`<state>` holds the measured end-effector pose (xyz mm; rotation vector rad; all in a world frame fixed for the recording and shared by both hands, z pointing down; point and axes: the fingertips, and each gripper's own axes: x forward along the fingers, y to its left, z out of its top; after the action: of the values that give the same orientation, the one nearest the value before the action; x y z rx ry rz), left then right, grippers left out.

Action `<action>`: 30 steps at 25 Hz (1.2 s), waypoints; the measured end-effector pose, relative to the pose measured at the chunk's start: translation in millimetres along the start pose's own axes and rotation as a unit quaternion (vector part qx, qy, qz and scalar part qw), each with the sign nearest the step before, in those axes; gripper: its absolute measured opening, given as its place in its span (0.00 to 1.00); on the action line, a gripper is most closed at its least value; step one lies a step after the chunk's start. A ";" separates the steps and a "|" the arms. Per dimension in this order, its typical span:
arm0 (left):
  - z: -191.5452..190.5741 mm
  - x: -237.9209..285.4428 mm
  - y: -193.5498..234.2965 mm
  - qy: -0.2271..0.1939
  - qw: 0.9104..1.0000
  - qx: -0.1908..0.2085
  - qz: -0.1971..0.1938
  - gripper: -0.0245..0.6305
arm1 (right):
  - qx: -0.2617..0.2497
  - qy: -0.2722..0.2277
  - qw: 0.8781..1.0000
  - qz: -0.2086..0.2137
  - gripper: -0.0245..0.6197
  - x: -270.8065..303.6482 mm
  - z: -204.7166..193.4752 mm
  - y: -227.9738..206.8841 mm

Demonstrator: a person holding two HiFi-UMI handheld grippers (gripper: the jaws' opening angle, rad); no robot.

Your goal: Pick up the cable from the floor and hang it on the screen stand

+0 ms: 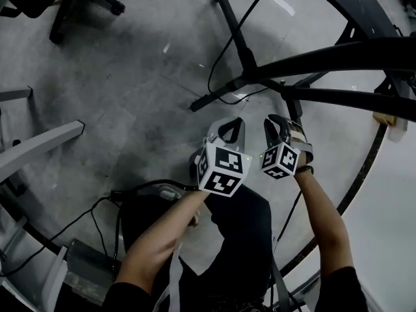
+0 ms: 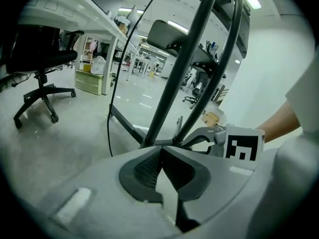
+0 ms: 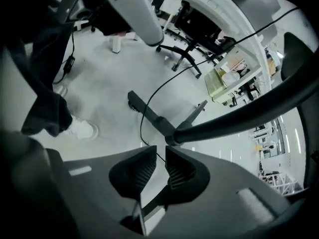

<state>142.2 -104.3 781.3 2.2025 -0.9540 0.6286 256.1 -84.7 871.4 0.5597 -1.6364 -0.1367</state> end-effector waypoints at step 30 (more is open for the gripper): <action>-106.6 138.4 73.1 -0.029 0.995 0.084 -0.037 0.04 | -0.284 0.098 0.954 -0.008 0.16 276.6 -108.6 29.9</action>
<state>154.3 -129.0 968.6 2.4057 -0.8720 0.6339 340.4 -152.9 1149.7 0.1374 -1.3166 -0.5293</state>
